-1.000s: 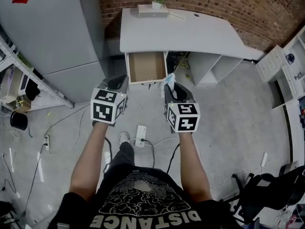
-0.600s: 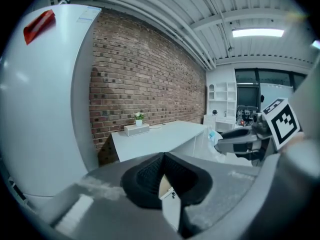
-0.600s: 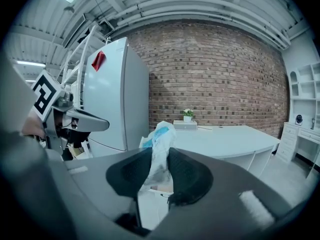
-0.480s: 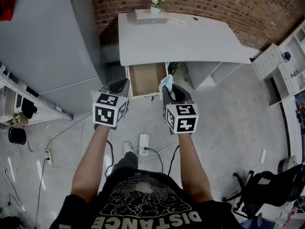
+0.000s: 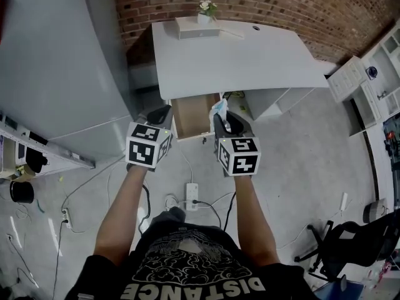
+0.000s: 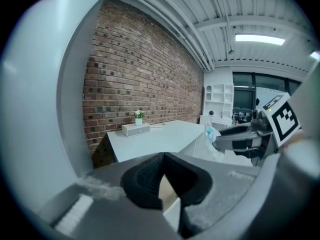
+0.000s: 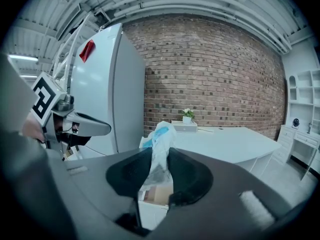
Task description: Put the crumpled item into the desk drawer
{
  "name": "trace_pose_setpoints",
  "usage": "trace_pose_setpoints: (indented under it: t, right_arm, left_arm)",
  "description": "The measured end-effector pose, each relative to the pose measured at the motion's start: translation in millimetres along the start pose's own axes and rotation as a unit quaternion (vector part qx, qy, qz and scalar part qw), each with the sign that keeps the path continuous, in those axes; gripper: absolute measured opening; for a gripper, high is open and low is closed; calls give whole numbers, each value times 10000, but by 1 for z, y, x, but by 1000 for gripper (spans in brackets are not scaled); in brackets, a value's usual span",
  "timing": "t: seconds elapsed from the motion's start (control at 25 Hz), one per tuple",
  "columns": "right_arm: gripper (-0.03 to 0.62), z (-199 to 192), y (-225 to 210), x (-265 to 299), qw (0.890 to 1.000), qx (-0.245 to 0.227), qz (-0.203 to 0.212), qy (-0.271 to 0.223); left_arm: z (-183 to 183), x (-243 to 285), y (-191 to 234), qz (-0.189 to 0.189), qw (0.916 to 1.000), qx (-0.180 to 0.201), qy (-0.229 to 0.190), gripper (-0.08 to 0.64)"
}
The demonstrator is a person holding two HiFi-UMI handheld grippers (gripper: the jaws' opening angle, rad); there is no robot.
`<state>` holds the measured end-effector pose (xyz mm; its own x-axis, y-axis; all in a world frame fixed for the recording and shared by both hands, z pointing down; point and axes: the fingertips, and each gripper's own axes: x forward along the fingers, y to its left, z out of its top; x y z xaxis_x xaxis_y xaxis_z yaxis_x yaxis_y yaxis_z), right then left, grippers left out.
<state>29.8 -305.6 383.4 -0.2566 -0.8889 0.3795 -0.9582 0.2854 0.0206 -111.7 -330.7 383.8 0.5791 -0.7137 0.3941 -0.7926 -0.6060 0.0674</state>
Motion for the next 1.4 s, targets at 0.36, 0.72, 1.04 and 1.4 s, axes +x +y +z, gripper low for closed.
trace_pose_setpoints:
  t: [0.36,0.72,1.04,1.4]
  right_arm:
    - [106,4,1,28,9998,21,-113,141]
    - [106,-7,4,45,9994,-64,34,335]
    - [106,-30,2,69,9962,-289,548,618]
    - [106,-72,-20,102,9827,-700,1341,1065]
  left_arm:
    - [-1,23,22,-172,9998,-56,61,-1]
    - [-12,32,27,-146,9997,-148,143,-1]
    - [-26,47,34,187,9989,-408,163,-1]
    - [-50,82,31,762,9926,-876,341,-2]
